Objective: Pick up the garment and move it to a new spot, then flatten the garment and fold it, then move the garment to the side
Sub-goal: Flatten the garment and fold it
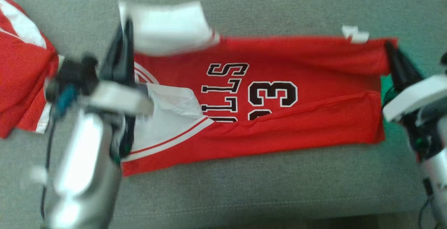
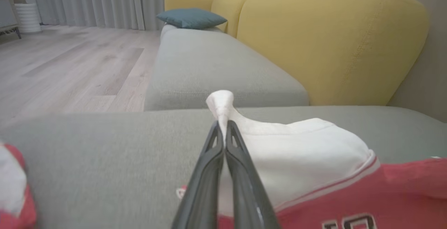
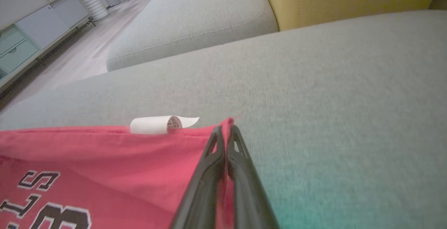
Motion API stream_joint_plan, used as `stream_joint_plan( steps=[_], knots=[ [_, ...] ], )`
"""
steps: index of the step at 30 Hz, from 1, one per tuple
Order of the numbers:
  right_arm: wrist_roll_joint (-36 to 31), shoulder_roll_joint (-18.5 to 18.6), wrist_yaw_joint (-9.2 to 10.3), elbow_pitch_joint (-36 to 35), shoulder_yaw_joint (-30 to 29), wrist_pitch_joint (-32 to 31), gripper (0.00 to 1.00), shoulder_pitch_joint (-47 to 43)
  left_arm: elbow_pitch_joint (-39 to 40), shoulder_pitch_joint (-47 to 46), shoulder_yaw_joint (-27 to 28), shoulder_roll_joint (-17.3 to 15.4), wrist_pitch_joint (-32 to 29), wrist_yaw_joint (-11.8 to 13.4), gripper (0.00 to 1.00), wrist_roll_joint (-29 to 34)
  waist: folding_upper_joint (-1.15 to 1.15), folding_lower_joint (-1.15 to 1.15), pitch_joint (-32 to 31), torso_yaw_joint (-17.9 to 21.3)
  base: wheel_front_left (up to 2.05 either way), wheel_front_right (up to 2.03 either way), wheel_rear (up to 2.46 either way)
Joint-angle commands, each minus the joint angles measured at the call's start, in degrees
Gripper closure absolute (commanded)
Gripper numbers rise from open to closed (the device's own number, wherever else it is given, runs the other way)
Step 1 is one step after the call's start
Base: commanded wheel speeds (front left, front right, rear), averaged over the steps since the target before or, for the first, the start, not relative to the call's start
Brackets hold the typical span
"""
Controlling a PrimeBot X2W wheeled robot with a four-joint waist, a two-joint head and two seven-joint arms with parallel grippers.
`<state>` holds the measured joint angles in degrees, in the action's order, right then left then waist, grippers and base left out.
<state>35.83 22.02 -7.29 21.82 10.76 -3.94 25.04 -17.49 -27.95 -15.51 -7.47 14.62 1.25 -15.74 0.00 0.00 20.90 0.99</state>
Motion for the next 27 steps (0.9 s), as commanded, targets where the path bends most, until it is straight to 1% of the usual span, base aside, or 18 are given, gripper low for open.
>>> stream_joint_plan(
  steps=[1,6,12,13,14,15,16,17,18,22,27],
  knots=[
    [0.38,0.48,-0.20,-2.00,0.36,0.70,1.00,-1.09,2.23,0.40,2.37,-1.93,0.37,0.38,1.00,-0.31,0.00,0.00,-0.22,0.18,0.00,0.00,0.00],
    [0.79,-0.78,-0.20,-2.27,0.25,2.03,1.00,-5.25,5.97,10.53,3.09,-1.78,-0.28,1.70,1.00,-2.45,0.00,0.00,-0.96,0.64,0.00,0.00,0.00],
    [-0.10,-2.01,-0.20,-2.54,1.18,4.32,1.00,-7.74,8.15,17.75,3.42,-1.65,-2.94,3.03,1.00,-4.48,0.00,0.00,-2.09,1.42,0.00,0.00,0.00],
    [-0.36,-2.23,-0.20,-2.38,1.23,4.62,0.57,-8.10,8.26,18.52,3.25,-1.64,-3.56,3.19,1.00,-4.62,0.00,0.00,-2.33,1.51,0.00,0.00,0.00],
    [-0.51,-2.56,-0.20,-2.26,1.32,4.76,0.18,-8.56,8.15,19.31,3.06,-1.55,-4.44,3.31,1.00,-4.91,0.00,0.00,-2.56,1.57,0.00,0.00,0.00],
    [-0.71,-2.82,-0.20,-2.16,1.32,4.94,0.00,-9.07,7.95,20.00,2.96,-1.43,-5.23,3.44,1.00,-5.27,0.00,0.00,-2.83,1.60,0.00,0.00,0.00],
    [-1.10,-3.00,-0.20,-2.08,1.25,5.25,0.00,-9.61,7.92,20.53,2.95,-1.31,-5.49,3.65,0.74,-5.48,0.00,0.00,-3.11,1.62,0.00,0.00,0.00],
    [-1.34,-3.28,-0.20,-2.16,1.09,5.62,0.00,-10.23,7.83,21.02,2.98,-1.10,-5.78,3.91,0.22,-5.75,0.00,0.00,-3.32,1.60,0.00,0.00,0.00],
    [-1.63,-3.57,-0.20,-2.36,0.88,5.99,0.00,-10.95,7.56,21.48,2.84,-1.03,-6.27,4.05,0.00,-5.89,0.00,0.00,-3.61,1.57,0.00,0.00,0.00],
    [-3.32,-4.89,-0.20,-4.75,-0.39,7.70,0.00,-14.32,7.63,22.98,2.48,-0.92,-6.13,4.68,0.00,-5.75,0.00,0.00,-4.92,1.69,0.00,0.00,0.00],
    [-6.62,-6.82,-0.20,-11.23,-2.79,9.20,0.00,-18.46,9.85,24.57,2.42,-1.31,-3.96,7.03,0.00,-3.55,0.00,0.00,-6.49,2.19,0.00,0.00,0.00]
  ],
)
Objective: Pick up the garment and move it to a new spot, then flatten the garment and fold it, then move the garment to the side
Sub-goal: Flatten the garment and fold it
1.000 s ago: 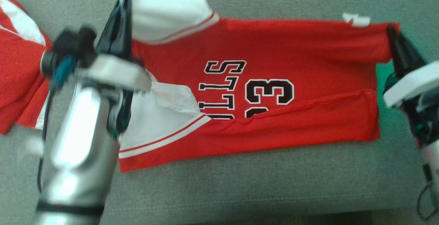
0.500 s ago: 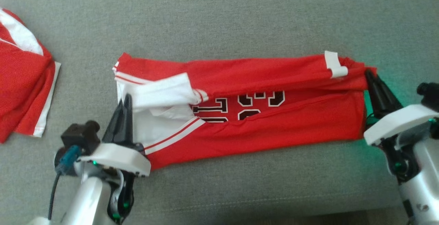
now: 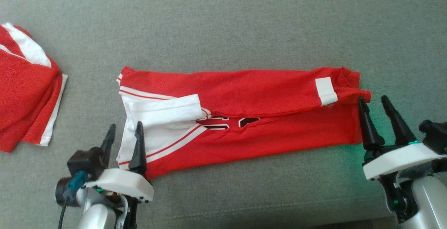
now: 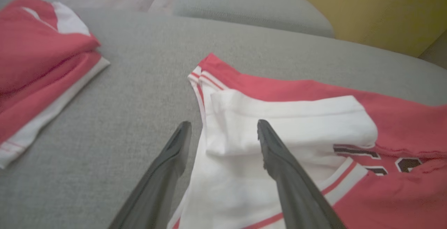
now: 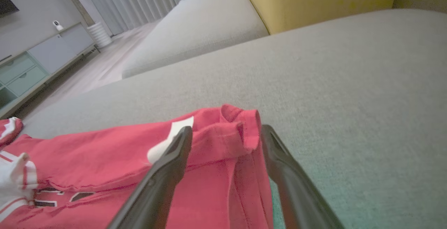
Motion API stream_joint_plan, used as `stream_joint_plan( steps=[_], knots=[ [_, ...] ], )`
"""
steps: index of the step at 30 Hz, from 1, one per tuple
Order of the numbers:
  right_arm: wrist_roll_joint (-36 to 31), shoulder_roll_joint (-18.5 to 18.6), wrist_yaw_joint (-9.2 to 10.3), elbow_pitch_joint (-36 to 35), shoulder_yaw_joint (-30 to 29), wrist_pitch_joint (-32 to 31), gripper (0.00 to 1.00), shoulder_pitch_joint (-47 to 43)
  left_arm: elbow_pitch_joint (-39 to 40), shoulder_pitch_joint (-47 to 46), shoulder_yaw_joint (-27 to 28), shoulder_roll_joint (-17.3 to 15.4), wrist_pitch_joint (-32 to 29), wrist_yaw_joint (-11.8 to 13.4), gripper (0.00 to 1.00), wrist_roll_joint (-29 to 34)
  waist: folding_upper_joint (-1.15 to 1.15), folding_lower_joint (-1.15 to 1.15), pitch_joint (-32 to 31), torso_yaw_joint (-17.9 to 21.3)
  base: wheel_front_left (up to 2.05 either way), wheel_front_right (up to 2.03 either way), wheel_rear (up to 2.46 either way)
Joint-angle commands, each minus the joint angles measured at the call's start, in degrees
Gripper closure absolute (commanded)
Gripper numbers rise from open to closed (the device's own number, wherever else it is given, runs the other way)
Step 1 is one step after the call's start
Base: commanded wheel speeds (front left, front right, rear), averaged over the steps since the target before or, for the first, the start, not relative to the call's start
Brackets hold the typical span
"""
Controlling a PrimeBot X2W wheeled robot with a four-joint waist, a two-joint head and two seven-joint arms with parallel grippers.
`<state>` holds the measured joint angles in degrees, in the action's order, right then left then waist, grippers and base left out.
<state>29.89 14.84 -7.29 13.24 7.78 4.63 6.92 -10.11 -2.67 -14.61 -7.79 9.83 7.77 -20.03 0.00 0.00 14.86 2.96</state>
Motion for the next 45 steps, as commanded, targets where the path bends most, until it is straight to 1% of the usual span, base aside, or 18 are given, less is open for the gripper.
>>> stream_joint_plan(
  steps=[1,6,8,9,14,21,29,33,37,45],
  knots=[
    [-1.87,0.08,-0.20,-4.17,-0.42,0.64,0.00,-0.97,3.26,-0.57,1.61,-1.14,1.43,1.14,0.00,1.43,0.00,0.00,-0.79,0.35,0.00,0.00,0.00],
    [-8.84,-2.31,-0.20,-12.00,-3.70,-1.00,0.00,-2.95,8.63,-0.53,1.76,-2.00,3.52,4.15,0.00,5.44,0.00,0.00,-2.25,0.98,0.00,0.00,0.00],
    [-11.48,-3.43,-0.20,-14.98,-4.52,-2.13,0.00,-3.42,10.76,-0.70,1.82,-2.41,3.94,4.84,0.00,6.66,0.00,0.00,-2.67,1.15,0.00,0.00,0.00],
    [-11.48,-3.43,-0.20,-14.98,-4.52,-2.13,0.00,-3.42,10.76,-0.70,1.82,-2.41,3.94,4.84,0.00,6.66,0.00,0.00,-2.67,1.15,0.00,0.00,0.00],
    [-15.30,-6.13,-0.20,-20.87,-4.95,-5.72,0.00,-5.38,14.59,0.07,1.99,-3.41,4.12,6.28,0.00,8.56,0.00,0.00,-3.76,1.66,0.00,0.00,0.00],
    [-16.04,-6.39,-0.20,-22.69,-3.63,-7.73,0.00,-6.29,15.62,1.00,2.19,-4.05,3.40,7.37,0.00,9.10,0.00,0.00,-3.89,1.74,0.00,0.00,0.00],
    [-15.86,-6.52,-0.20,-22.80,-3.85,-8.37,0.00,-6.36,16.05,0.79,2.12,-4.15,3.14,8.12,0.00,9.27,0.00,0.00,-3.77,1.59,0.00,0.00,0.00],
    [-15.09,-6.42,-0.20,-21.60,-4.90,-8.97,0.00,-6.03,16.23,0.12,1.98,-4.12,3.15,8.11,0.00,9.14,0.00,0.00,-2.96,1.26,0.00,0.00,0.00],
    [-13.81,-5.48,-0.20,-17.88,-6.12,-10.27,0.00,-4.30,16.40,-1.32,1.46,-3.85,3.31,7.92,0.00,9.26,0.00,0.00,-1.24,0.54,0.00,0.00,0.00],
    [-11.57,-3.40,-0.20,-8.05,-6.64,-10.70,0.00,3.18,15.77,-5.08,0.60,-3.33,3.89,7.25,0.00,9.47,0.00,0.00,2.84,-0.78,0.00,0.00,0.00]
  ],
)
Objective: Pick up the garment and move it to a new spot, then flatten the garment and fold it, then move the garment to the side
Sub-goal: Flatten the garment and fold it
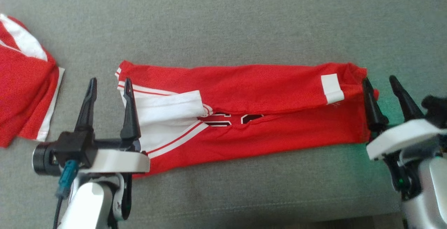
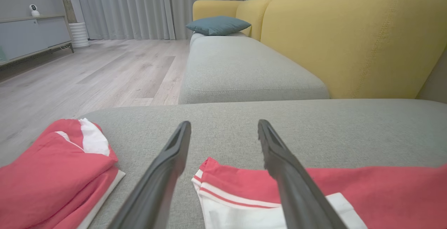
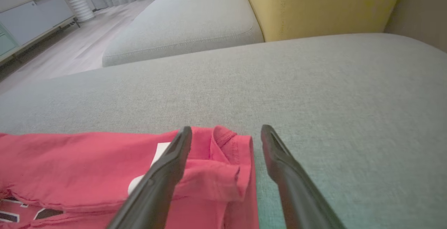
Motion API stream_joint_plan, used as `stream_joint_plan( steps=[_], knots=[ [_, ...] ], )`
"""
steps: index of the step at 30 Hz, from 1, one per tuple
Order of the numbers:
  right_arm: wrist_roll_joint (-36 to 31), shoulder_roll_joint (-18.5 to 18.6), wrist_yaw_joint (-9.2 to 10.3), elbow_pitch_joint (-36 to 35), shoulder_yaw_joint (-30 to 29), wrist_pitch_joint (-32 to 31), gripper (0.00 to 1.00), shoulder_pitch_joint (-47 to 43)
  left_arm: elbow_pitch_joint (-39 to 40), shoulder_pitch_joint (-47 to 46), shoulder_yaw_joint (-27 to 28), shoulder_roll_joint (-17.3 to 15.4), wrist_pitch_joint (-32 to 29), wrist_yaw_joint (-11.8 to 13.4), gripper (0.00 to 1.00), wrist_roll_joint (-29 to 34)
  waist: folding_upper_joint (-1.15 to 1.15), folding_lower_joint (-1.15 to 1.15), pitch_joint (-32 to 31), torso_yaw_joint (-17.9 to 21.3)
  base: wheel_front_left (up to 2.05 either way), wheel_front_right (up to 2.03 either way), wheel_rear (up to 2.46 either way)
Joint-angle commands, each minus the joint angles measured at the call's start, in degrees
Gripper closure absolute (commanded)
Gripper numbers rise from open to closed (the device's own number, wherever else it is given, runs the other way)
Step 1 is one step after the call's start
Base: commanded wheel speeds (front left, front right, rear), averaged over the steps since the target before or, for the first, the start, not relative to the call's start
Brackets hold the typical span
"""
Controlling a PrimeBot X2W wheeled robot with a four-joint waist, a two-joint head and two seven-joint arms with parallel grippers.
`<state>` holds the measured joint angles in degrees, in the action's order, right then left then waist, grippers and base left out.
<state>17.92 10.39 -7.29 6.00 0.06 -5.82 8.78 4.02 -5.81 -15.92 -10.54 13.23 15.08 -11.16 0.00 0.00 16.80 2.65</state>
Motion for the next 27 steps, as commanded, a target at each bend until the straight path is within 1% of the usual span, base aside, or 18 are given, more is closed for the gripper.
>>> stream_joint_plan(
  steps=[1,4,7,8,14,15,16,17,23,27],
  knots=[
    [0.42,1.23,-0.20,0.96,0.98,-1.01,0.00,1.85,1.49,-2.26,1.96,-0.61,0.57,-0.11,0.00,0.58,0.00,0.00,1.26,-0.58,0.00,0.00,0.00],
    [0.92,1.19,-0.20,5.56,0.93,-3.38,0.00,2.98,1.12,-3.10,2.16,-0.75,0.80,-0.20,0.00,0.56,0.00,0.00,2.02,-0.85,0.00,0.00,0.00],
    [1.07,0.56,-0.20,8.36,0.99,-6.29,0.00,2.98,0.84,-3.57,2.34,-0.88,0.98,-0.25,0.00,0.51,0.00,0.00,2.41,-1.00,0.00,0.00,0.00],
    [1.07,0.56,-0.20,8.36,0.99,-6.29,0.00,2.98,0.84,-3.57,2.34,-0.88,0.98,-0.25,0.00,0.51,0.00,0.00,2.41,-1.00,0.00,0.00,0.00],
    [3.31,-0.98,-0.20,9.13,2.44,-11.17,0.00,1.34,0.44,-3.66,2.64,-0.94,1.24,-0.13,0.00,0.28,0.00,0.00,2.58,-0.79,0.00,0.00,0.00],
    [3.86,-1.10,-0.20,9.00,2.76,-11.79,0.02,1.20,0.38,-3.65,2.67,-0.95,1.27,-0.13,0.00,0.22,0.00,0.00,2.55,-0.74,0.00,0.00,0.00],
    [4.25,-1.03,-0.20,8.88,3.08,-12.34,0.29,1.13,0.31,-3.64,2.67,-0.95,1.30,-0.16,0.00,0.15,0.00,0.00,2.49,-0.70,0.00,0.00,0.00],
    [4.70,-0.93,-0.20,8.71,3.38,-12.67,1.00,1.08,0.20,-3.63,2.66,-0.94,1.33,-0.20,0.00,0.08,0.00,0.00,2.35,-0.69,0.00,0.00,0.00],
    [6.17,1.07,-0.20,6.66,2.33,-11.11,1.00,0.24,-0.59,-2.76,2.48,-0.88,1.45,-0.23,0.00,-0.23,0.00,0.00,0.04,-0.57,0.00,0.00,0.00],
    [6.49,3.49,-0.20,5.50,-0.70,-9.29,1.00,-1.82,-1.06,-1.63,2.07,-0.67,1.50,-0.42,0.00,-0.68,0.00,0.00,-2.19,-0.63,0.00,0.00,0.00]
  ],
)
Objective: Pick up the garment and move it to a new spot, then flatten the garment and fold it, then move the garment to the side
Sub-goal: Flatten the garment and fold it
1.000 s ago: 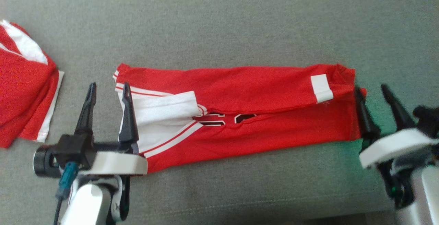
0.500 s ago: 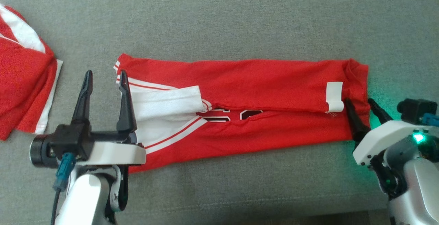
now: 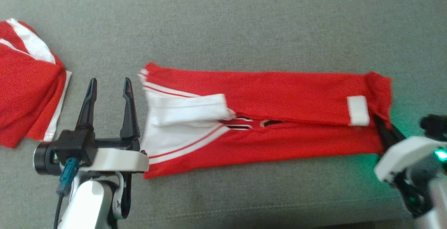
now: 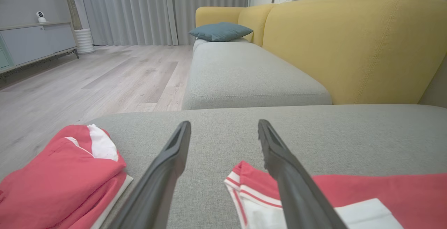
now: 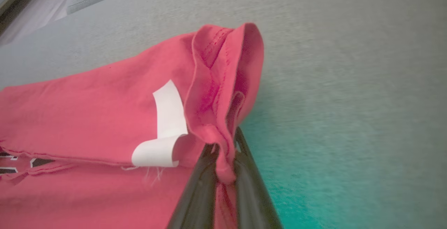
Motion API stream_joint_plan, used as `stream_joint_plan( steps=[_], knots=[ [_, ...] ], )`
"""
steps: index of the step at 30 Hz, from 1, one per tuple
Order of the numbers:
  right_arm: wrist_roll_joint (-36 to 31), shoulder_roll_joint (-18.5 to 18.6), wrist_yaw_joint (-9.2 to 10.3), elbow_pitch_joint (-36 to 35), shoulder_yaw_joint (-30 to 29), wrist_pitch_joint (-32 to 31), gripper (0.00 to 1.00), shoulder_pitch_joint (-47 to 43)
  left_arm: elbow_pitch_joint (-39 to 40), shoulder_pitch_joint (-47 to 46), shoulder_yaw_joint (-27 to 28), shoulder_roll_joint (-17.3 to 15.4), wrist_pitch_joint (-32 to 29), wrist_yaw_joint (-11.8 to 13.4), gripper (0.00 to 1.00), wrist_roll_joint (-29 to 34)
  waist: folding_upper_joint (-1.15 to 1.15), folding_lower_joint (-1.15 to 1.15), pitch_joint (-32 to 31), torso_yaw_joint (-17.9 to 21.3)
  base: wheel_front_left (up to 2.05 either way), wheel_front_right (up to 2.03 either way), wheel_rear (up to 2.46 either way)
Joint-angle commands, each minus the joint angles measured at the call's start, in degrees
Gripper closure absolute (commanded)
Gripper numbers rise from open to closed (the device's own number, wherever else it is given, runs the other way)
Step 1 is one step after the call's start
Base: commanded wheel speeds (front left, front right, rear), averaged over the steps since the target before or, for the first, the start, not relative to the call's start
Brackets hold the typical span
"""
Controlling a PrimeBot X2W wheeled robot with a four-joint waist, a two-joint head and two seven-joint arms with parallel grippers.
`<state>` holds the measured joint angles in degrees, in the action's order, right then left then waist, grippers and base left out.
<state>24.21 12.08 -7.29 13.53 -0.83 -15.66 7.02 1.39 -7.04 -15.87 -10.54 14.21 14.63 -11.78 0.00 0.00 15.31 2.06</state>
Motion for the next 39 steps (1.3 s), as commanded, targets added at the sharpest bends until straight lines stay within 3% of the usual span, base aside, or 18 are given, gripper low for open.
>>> stream_joint_plan(
  steps=[1,8,13,19,25,33,39],
  knots=[
    [0.24,2.41,-0.20,-2.13,-0.61,0.78,1.00,-0.73,1.43,-0.16,1.99,-0.65,0.53,0.03,0.00,-0.17,0.00,0.00,-1.25,-0.05,0.00,0.00,0.00],
    [0.03,5.19,-0.20,-3.03,-6.02,2.04,1.00,-3.15,1.05,1.65,2.05,-0.85,0.48,0.29,0.00,-0.79,0.00,0.00,-4.69,0.38,0.00,0.00,0.00],
    [0.70,4.63,-0.20,-5.28,-4.50,0.56,1.00,-2.75,0.85,3.06,1.45,-0.87,0.09,0.22,0.00,-1.16,0.00,0.00,-7.37,0.17,0.00,0.00,0.00],
    [5.29,0.39,-0.20,-12.75,6.49,-3.95,1.00,0.03,1.34,4.21,0.98,-1.11,-0.48,0.28,0.00,-1.42,0.00,0.00,-8.85,-0.37,0.00,0.00,0.00],
    [8.92,-4.78,-0.20,-13.32,17.01,-4.48,1.00,4.06,1.88,4.02,0.48,-1.03,-0.60,0.30,0.00,-1.43,0.00,0.00,-8.33,-2.10,0.00,0.00,0.00],
    [15.77,-8.99,-0.20,-3.67,31.27,-0.16,1.00,11.66,1.08,1.55,-1.35,0.15,-0.22,-0.61,0.00,-1.35,0.00,0.00,-5.65,-7.54,0.00,0.00,0.00],
    [19.93,-9.17,-0.20,3.58,35.63,4.62,1.00,15.42,0.04,-0.03,-2.00,1.06,0.24,-1.11,0.00,-1.34,0.00,0.00,-3.72,-10.08,0.00,0.00,0.00]
  ],
)
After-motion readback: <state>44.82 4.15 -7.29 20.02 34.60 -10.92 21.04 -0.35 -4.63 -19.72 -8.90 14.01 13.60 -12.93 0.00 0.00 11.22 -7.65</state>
